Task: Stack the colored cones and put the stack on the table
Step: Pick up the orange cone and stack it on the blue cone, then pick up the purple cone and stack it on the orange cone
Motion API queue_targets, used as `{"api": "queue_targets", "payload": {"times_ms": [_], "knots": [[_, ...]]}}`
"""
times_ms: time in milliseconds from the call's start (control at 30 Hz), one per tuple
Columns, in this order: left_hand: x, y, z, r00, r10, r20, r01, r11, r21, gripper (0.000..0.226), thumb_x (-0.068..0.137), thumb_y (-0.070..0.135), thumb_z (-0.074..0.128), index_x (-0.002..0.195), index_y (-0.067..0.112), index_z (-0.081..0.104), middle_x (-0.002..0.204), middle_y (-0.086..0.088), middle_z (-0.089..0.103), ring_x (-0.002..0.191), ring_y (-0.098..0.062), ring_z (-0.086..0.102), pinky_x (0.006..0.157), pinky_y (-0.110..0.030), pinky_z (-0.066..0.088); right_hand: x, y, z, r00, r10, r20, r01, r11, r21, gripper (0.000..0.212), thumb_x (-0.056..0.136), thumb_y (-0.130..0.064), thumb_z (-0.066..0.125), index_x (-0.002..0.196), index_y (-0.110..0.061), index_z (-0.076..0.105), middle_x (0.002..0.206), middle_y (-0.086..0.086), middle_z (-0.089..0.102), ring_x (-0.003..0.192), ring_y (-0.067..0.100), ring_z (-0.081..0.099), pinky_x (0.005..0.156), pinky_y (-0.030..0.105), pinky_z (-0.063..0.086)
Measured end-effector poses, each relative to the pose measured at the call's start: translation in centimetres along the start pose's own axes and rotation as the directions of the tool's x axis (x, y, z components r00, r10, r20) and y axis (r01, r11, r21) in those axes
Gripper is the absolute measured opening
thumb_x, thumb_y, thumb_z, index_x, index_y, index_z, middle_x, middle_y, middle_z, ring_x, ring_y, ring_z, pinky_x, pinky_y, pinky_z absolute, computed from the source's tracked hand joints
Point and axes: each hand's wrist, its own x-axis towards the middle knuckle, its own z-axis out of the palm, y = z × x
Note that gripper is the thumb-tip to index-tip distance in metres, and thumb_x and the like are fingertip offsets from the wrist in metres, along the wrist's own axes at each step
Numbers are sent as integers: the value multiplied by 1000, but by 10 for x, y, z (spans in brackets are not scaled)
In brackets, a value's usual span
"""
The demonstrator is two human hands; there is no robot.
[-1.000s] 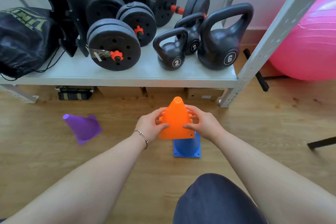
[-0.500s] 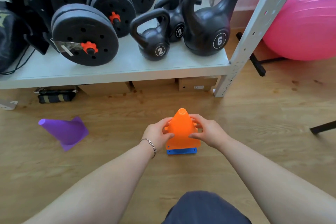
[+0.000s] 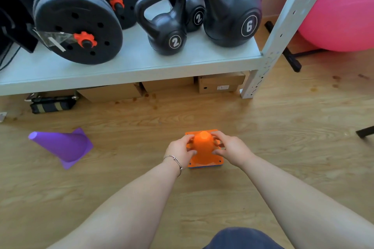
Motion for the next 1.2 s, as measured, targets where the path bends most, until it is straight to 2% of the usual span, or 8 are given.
{"api": "queue_targets", "payload": {"times_ms": [400, 600, 733, 800, 900, 1067, 1200], "knots": [[7, -7, 4, 1000, 12, 2, -12, 999, 45, 50, 80, 13, 72, 126, 27, 57, 117, 5, 69, 96, -13, 69, 90, -30, 53, 1, 7, 10, 999, 43, -18, -42, 999, 25, 72, 77, -29, 76, 138, -39, 40, 127, 7, 64, 114, 29, 63, 93, 43, 53], [3, 6, 1, 999, 36, 41, -43, 982, 186, 62, 83, 23, 68, 138, 29, 41, 132, -1, 58, 114, -21, 61, 97, -38, 49, -3, 0, -2, 999, 25, -24, -30, 973, -227, 64, 86, -36, 69, 142, -29, 40, 129, 8, 62, 114, 31, 60, 89, 38, 50], [-5, 19, -13, 996, 67, 51, -81, 920, 384, 61, 90, 27, 59, 144, 28, 32, 142, -2, 46, 122, -27, 53, 96, -39, 47, -20, -12, -16, 988, -37, -153, -26, 920, -392, 57, 89, -44, 62, 139, -28, 41, 125, 4, 61, 114, 29, 55, 88, 41, 48], [-7, 25, -23, 996, 91, 20, -89, 868, 488, 57, 94, 27, 54, 145, 28, 29, 149, 0, 39, 126, -27, 49, 97, -41, 47, -26, -19, -24, 971, -86, -225, -26, 892, -452, 52, 89, -45, 61, 134, -25, 46, 121, 2, 61, 113, 29, 53, 88, 41, 45], [-12, 34, -40, 990, 104, -93, -28, 802, 597, 59, 95, 33, 52, 147, 28, 24, 157, -1, 29, 134, -27, 41, 99, -40, 43, -32, -30, -38, 946, -131, -298, -36, 868, -496, 46, 90, -45, 60, 129, -24, 50, 123, 0, 60, 117, 27, 50, 93, 40, 41], [-26, 37, -65, 953, 87, -291, 114, 786, 608, 63, 94, 40, 51, 148, 27, 21, 156, -3, 29, 141, -28, 31, 110, -41, 35, -29, -59, -59, 888, -164, -430, -94, 849, -520, 42, 88, -44, 63, 123, -22, 54, 122, 2, 59, 114, 28, 51, 102, 42, 37], [-34, 28, -94, 923, 69, -378, 196, 760, 619, 65, 96, 43, 45, 151, 28, 14, 159, -2, 22, 147, -26, 20, 117, -43, 23, -19, -99, -63, 842, -209, -498, -90, 855, -511, 47, 84, -45, 67, 123, -22, 54, 118, 4, 59, 111, 29, 53, 104, 44, 37]]}}
